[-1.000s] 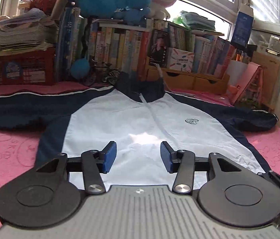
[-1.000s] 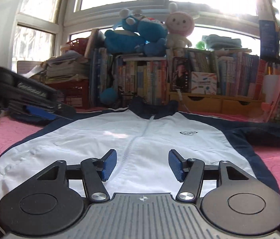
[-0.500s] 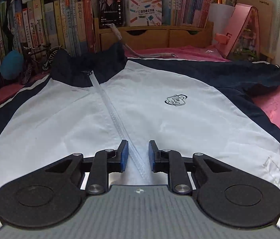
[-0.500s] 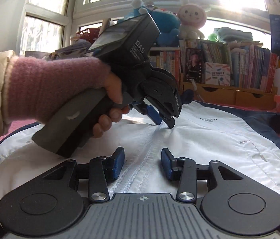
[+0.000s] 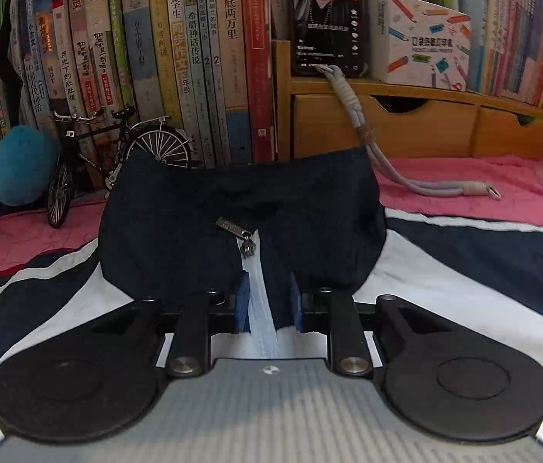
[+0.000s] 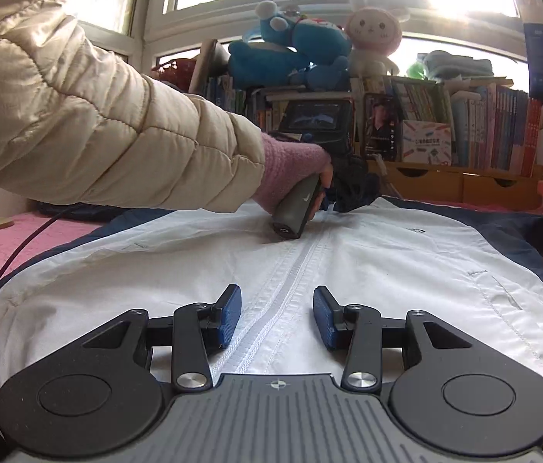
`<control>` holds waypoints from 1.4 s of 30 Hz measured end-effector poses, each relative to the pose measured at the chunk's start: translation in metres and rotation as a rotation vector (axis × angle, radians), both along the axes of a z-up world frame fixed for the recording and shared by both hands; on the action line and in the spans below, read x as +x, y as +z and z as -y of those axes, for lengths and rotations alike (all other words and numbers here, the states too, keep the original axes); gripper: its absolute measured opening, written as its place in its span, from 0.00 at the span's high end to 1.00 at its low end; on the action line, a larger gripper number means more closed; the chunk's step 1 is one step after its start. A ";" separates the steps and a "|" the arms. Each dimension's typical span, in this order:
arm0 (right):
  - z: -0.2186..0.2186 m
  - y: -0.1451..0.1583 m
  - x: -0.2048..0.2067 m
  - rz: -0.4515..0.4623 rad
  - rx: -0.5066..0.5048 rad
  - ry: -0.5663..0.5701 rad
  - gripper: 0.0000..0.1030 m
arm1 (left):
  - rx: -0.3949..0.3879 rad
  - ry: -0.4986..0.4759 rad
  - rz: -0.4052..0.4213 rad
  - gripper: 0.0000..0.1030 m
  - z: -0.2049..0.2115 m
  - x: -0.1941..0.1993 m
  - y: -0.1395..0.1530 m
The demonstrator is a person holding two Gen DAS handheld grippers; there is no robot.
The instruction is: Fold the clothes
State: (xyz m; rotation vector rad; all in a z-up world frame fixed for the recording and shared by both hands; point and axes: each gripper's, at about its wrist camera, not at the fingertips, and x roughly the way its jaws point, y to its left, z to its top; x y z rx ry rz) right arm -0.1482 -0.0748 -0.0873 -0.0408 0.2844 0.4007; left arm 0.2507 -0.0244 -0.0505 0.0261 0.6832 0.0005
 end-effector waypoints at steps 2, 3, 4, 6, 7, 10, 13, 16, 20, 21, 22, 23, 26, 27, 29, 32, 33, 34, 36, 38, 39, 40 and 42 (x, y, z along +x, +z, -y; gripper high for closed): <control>-0.001 0.000 0.000 0.001 -0.001 0.000 0.59 | 0.004 0.018 0.002 0.77 0.000 0.014 -0.001; -0.001 0.000 0.000 0.002 -0.002 0.001 0.58 | 0.012 0.016 0.003 0.77 0.001 0.017 -0.001; -0.002 0.000 -0.001 0.002 -0.003 0.001 0.58 | 0.019 0.014 0.003 0.77 0.001 0.021 -0.001; -0.003 0.000 -0.001 0.003 -0.005 0.000 0.58 | 0.024 0.008 0.006 0.77 0.001 0.023 -0.002; -0.004 0.000 -0.001 0.005 -0.008 0.000 0.58 | 0.020 0.007 0.007 0.77 0.000 0.025 -0.003; -0.005 0.000 -0.001 0.009 -0.012 -0.001 0.58 | -0.003 0.011 0.007 0.77 -0.002 0.028 -0.003; -0.005 0.000 0.000 0.010 -0.013 -0.003 0.58 | 0.016 0.011 0.009 0.77 0.000 0.030 -0.004; -0.005 0.000 0.000 0.011 -0.017 -0.004 0.58 | 0.020 0.017 0.011 0.76 0.001 0.034 -0.004; -0.006 0.000 -0.001 0.015 -0.028 -0.003 0.58 | 0.030 0.015 0.011 0.69 0.001 0.033 -0.002; -0.006 0.000 -0.002 0.017 -0.030 -0.002 0.58 | 0.021 0.017 0.015 0.59 -0.003 0.028 0.001; -0.006 -0.001 -0.002 0.019 -0.031 -0.003 0.58 | 0.010 0.019 0.019 0.56 -0.008 0.023 0.004; -0.006 -0.001 -0.002 0.021 -0.031 -0.003 0.58 | 0.005 0.012 0.031 0.55 -0.015 0.008 0.008; -0.005 -0.001 -0.002 0.023 -0.032 -0.001 0.58 | -0.009 -0.013 0.072 0.53 -0.036 -0.039 0.021; -0.005 0.000 -0.002 0.023 -0.031 0.000 0.58 | -0.014 -0.022 0.085 0.50 -0.043 -0.055 0.025; -0.004 0.000 -0.003 0.020 -0.026 0.003 0.57 | -0.023 -0.038 0.112 0.44 -0.057 -0.087 0.033; 0.001 0.001 -0.004 0.024 -0.043 -0.012 0.52 | -0.023 -0.058 0.150 0.36 -0.082 -0.141 0.042; 0.004 0.002 -0.004 0.027 -0.057 -0.023 0.43 | -0.018 -0.041 0.157 0.33 -0.090 -0.165 0.039; 0.007 0.002 -0.005 0.030 -0.071 -0.033 0.38 | -0.014 -0.022 0.163 0.32 -0.098 -0.188 0.036; 0.012 0.003 -0.005 0.036 -0.099 -0.054 0.23 | -0.019 0.031 0.167 0.30 -0.112 -0.228 0.027; 0.017 0.005 -0.006 0.042 -0.127 -0.074 0.21 | -0.025 0.104 0.150 0.30 -0.123 -0.261 0.018; 0.019 0.005 -0.007 0.045 -0.141 -0.085 0.21 | -0.054 0.145 0.149 0.29 -0.131 -0.273 0.019; 0.022 0.006 -0.007 0.048 -0.155 -0.095 0.21 | -0.086 0.187 0.149 0.29 -0.140 -0.284 0.020; 0.027 0.007 -0.008 0.054 -0.183 -0.116 0.21 | -0.052 0.217 0.116 0.28 -0.148 -0.296 0.018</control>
